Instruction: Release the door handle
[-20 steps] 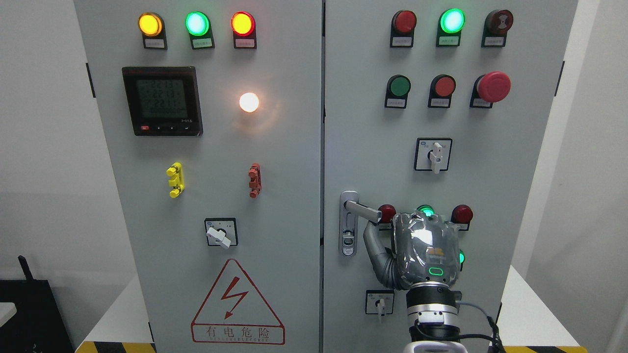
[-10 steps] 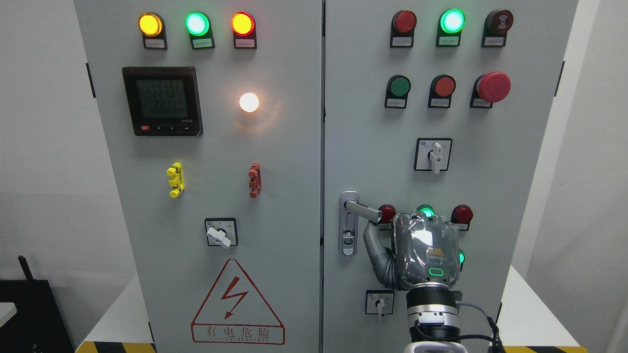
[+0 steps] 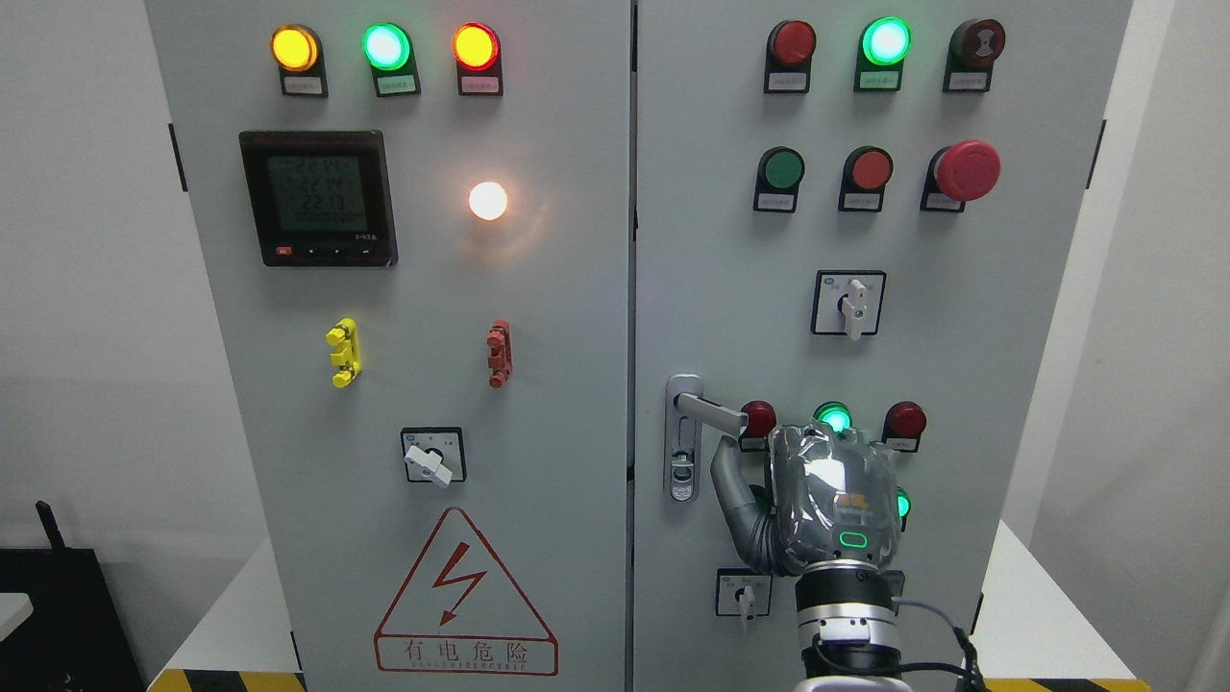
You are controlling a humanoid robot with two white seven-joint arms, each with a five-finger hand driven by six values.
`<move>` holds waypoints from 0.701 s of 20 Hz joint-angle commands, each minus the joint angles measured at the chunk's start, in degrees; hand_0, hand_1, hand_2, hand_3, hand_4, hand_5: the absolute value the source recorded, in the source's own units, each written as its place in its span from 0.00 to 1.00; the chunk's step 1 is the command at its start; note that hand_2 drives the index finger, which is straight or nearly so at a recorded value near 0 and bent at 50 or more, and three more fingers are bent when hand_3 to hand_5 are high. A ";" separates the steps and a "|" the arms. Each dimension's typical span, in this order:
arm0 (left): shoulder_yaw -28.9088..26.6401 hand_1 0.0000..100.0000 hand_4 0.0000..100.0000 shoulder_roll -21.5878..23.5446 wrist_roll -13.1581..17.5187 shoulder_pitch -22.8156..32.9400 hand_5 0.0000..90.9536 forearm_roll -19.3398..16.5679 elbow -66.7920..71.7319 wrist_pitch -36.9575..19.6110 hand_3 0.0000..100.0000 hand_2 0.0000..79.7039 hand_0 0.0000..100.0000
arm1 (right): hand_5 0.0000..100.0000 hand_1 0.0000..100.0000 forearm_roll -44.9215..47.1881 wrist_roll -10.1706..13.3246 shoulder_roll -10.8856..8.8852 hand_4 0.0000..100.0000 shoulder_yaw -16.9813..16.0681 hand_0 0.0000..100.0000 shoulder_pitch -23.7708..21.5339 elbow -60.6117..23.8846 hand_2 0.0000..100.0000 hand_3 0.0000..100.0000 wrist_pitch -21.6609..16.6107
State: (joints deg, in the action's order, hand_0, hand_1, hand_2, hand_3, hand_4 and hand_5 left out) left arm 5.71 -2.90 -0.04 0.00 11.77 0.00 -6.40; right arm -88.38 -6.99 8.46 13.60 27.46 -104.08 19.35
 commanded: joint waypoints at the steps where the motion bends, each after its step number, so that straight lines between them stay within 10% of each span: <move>1: 0.00 0.39 0.00 0.00 -0.05 1.93 0.00 0.01 -1.76 -0.02 0.00 0.00 0.12 | 0.96 0.00 0.14 0.23 -0.11 1.00 0.19 0.61 -1.79 -2.35 1.00 1.00 -0.10; 14: 0.00 0.39 0.00 0.00 -0.05 1.85 0.00 0.01 -1.76 -0.02 0.00 0.00 0.12 | 0.94 0.00 4.44 1.89 -2.30 0.98 1.43 0.64 -9.26 -11.40 1.00 1.00 -3.00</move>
State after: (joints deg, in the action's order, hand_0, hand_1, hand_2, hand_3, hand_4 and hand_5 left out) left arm 5.71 -2.90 -0.04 0.00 11.77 0.00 -6.40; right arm -85.89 -5.83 7.84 14.29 21.30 -109.40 17.66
